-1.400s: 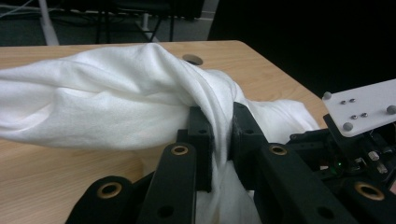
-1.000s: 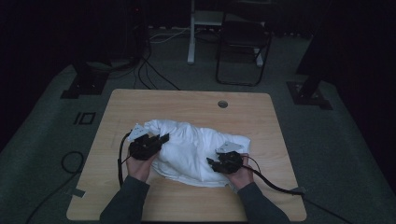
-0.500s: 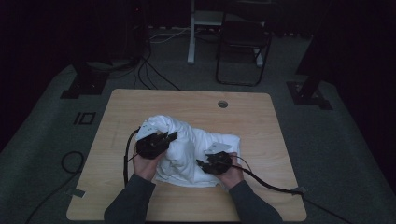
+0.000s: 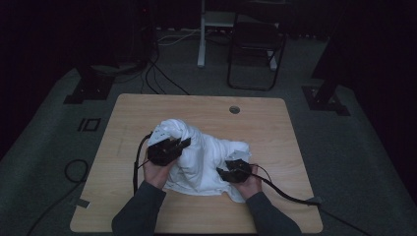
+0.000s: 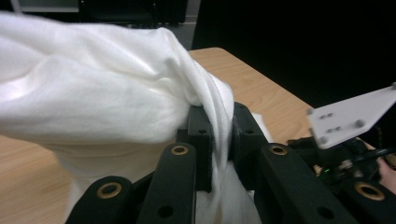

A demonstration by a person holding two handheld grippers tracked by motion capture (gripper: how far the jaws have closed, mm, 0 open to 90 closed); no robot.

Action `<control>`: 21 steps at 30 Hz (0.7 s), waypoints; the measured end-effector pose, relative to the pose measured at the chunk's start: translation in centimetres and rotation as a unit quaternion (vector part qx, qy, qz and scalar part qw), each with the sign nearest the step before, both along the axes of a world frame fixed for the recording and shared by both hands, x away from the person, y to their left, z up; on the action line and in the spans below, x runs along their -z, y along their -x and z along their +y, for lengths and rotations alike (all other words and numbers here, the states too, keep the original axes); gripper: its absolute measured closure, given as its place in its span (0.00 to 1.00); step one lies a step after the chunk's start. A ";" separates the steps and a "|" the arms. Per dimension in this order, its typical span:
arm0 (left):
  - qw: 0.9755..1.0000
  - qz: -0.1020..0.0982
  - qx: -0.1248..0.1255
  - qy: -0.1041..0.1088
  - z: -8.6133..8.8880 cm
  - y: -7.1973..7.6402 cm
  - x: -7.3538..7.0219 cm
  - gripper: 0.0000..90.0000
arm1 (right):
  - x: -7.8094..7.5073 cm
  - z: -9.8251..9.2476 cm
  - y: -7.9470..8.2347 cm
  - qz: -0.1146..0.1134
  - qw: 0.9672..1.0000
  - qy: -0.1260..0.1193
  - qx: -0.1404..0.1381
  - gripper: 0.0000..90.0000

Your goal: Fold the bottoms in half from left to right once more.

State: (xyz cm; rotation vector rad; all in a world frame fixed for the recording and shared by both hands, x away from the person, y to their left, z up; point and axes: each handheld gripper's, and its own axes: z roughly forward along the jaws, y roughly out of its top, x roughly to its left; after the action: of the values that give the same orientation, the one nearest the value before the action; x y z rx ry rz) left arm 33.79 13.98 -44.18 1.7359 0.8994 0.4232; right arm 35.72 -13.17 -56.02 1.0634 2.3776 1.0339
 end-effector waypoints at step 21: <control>0.999 -0.004 0.041 -0.024 -3.4 0.6 -0.1 0.91 | -0.1 -0.9 -0.9 0.010 1.000 0.006 0.005 0.49</control>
State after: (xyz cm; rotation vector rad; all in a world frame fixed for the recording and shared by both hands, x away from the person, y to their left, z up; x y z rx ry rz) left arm 33.23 10.59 -44.07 1.8077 0.8146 0.3995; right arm 36.67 -14.03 -55.95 1.0856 2.3892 1.0081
